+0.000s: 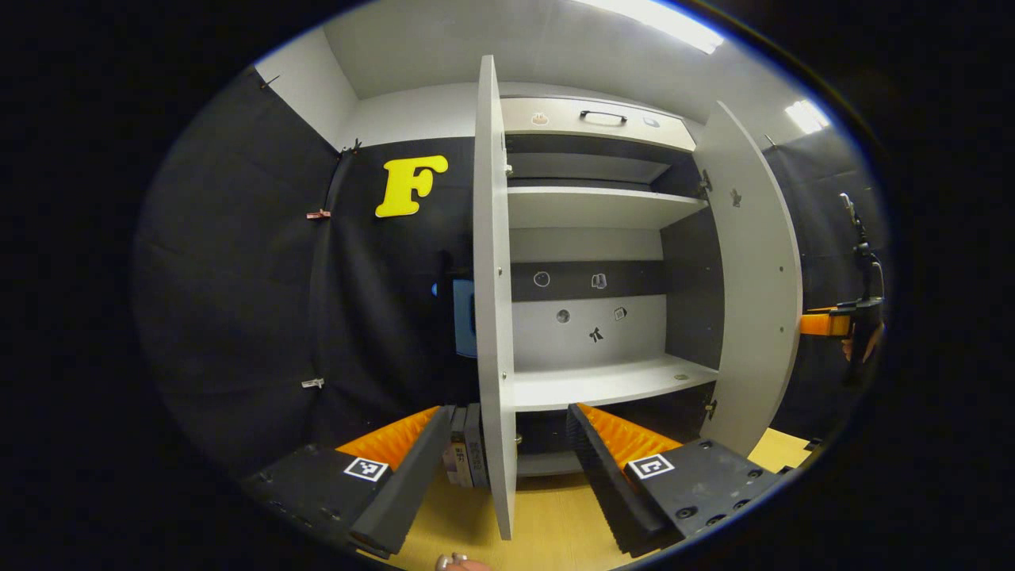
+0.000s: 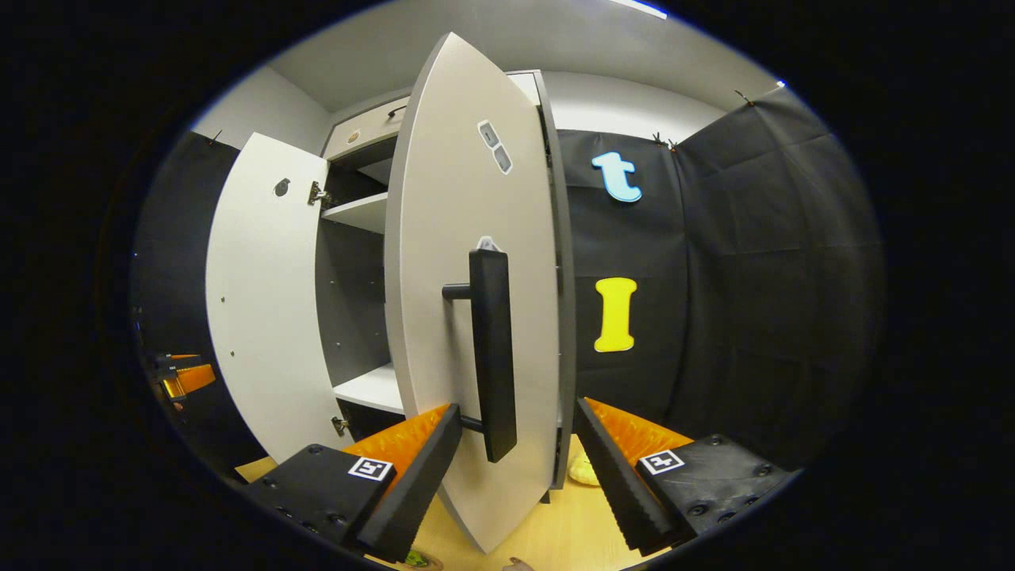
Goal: Grasp the bottle in the cabinet with the left hand and place it on the coaster, then close the right door with the right hand and the left door with the left hand.
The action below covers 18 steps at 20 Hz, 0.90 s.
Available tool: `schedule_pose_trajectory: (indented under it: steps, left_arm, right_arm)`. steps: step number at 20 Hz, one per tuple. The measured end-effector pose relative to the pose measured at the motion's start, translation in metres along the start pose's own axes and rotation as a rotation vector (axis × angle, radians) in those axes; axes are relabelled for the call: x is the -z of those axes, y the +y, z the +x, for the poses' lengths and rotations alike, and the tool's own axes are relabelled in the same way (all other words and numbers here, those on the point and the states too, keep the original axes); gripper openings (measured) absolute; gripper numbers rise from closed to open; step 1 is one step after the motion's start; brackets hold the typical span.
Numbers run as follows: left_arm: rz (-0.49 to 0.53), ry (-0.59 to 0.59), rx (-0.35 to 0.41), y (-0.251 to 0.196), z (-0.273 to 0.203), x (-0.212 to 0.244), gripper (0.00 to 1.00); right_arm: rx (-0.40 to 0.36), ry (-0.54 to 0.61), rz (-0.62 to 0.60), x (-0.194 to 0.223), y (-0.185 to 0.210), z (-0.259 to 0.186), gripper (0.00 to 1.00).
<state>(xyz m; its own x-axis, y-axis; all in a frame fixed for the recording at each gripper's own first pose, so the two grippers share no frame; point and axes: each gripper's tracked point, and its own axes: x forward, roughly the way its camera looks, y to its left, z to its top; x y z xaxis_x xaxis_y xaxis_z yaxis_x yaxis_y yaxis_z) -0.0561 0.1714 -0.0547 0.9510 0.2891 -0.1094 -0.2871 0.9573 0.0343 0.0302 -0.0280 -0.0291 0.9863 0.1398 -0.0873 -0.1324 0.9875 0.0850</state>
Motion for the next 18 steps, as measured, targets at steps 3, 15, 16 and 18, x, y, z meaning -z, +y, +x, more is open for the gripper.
schedule_pose_trajectory:
  steps: [3,15,16,18]
  left_arm:
    - [-0.004,0.003,-0.035,0.017,-0.003,0.000,0.94]
    - [-0.035,-0.054,-0.054,0.073,0.029,-0.021,0.94]
    - [-0.041,-0.062,-0.037,0.071,0.032,-0.024,0.94]
    - [-0.042,-0.088,-0.007,0.065,0.041,-0.034,0.94]
  right_arm:
    - [-0.068,0.015,-0.001,0.002,0.015,0.006,0.97]
    - [-0.116,0.045,-0.107,0.017,0.032,-0.006,0.97]
    - [-0.107,0.049,-0.104,0.017,0.030,-0.007,0.97]
    - [-0.091,0.052,-0.096,0.017,0.028,-0.007,0.97]
